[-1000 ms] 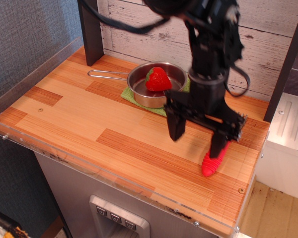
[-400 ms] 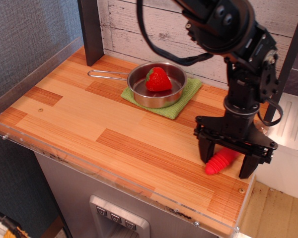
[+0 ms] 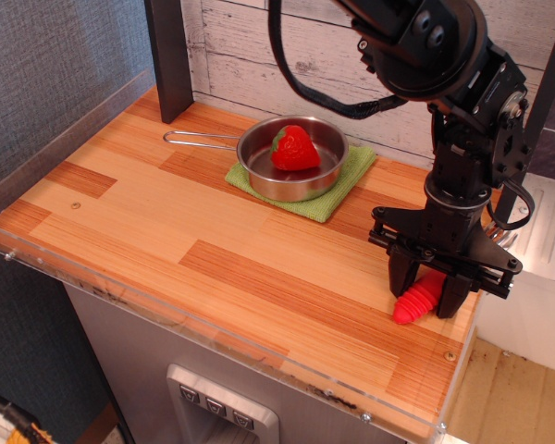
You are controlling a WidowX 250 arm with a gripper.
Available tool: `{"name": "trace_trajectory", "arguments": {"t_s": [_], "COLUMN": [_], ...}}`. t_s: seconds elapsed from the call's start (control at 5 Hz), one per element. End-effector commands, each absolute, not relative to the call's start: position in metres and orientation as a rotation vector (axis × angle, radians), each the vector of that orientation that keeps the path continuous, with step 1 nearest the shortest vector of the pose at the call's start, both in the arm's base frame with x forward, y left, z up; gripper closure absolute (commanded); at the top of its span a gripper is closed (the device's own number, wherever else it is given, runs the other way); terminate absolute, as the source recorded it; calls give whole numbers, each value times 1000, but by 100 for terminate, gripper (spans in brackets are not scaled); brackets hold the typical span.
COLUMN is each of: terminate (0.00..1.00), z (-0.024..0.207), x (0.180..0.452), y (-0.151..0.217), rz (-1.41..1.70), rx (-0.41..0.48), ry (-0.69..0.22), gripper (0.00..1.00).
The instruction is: Move the red fork to the left edge of the table.
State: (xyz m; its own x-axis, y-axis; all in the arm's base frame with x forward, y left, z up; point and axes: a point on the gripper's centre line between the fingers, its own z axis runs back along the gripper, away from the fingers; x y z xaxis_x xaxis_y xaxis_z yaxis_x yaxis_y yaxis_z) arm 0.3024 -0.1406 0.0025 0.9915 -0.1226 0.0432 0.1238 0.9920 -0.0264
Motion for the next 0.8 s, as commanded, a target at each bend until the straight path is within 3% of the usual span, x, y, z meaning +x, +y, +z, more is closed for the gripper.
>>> {"name": "trace_trajectory", "arguments": {"t_s": [0.0,0.2,0.4,0.6], "terminate": [0,0,0,0], "z": [41,85,113,120], "x": [296,286,272,268], "y": [-125,-86,-37,11], "rz": [-132,-58,21,32], "rx": [-90,-114,-102,-49], "ry": [-63,-115,-135,-137], "gripper": [100,100,100,100]}}
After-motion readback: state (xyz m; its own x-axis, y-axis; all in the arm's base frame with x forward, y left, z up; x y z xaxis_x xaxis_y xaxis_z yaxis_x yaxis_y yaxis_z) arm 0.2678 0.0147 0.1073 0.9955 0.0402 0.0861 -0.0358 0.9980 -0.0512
